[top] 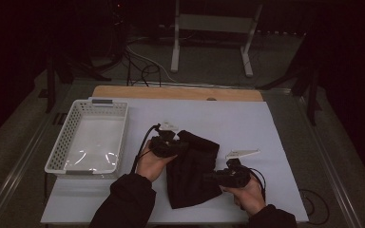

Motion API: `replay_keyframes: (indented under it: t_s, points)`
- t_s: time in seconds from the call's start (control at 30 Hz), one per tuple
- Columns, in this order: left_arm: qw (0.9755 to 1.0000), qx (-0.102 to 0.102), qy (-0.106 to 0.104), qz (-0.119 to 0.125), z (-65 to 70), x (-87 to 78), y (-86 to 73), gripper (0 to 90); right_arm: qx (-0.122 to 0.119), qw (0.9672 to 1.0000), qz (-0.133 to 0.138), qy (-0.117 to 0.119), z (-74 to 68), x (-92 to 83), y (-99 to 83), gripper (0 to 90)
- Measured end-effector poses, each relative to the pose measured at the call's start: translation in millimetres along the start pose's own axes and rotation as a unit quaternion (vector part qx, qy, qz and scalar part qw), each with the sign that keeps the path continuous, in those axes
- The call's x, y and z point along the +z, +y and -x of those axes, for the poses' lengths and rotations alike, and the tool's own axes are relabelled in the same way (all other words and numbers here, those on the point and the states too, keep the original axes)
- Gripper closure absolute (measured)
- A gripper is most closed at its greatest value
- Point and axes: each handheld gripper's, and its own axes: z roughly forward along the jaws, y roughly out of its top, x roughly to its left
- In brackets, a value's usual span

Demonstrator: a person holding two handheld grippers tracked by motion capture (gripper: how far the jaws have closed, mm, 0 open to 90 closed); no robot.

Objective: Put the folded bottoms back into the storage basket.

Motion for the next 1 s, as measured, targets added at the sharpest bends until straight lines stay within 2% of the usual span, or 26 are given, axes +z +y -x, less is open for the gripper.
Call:
replay_keyframes:
  t_s: [0.5, 1.0]
  points:
    - [1.0, -0.005, -0.002, 0.003, -7.7, -2.0, 5.4, 80.3, -0.002, 0.9999, 0.008, -0.006, 4.0, -2.1, 11.2, 80.1]
    - [0.9997, -0.02, -0.009, 0.005, -16.5, -6.5, 12.1, 80.3, 0.003, 0.9997, 0.02, -0.016, 8.9, -4.5, 25.1, 80.1]
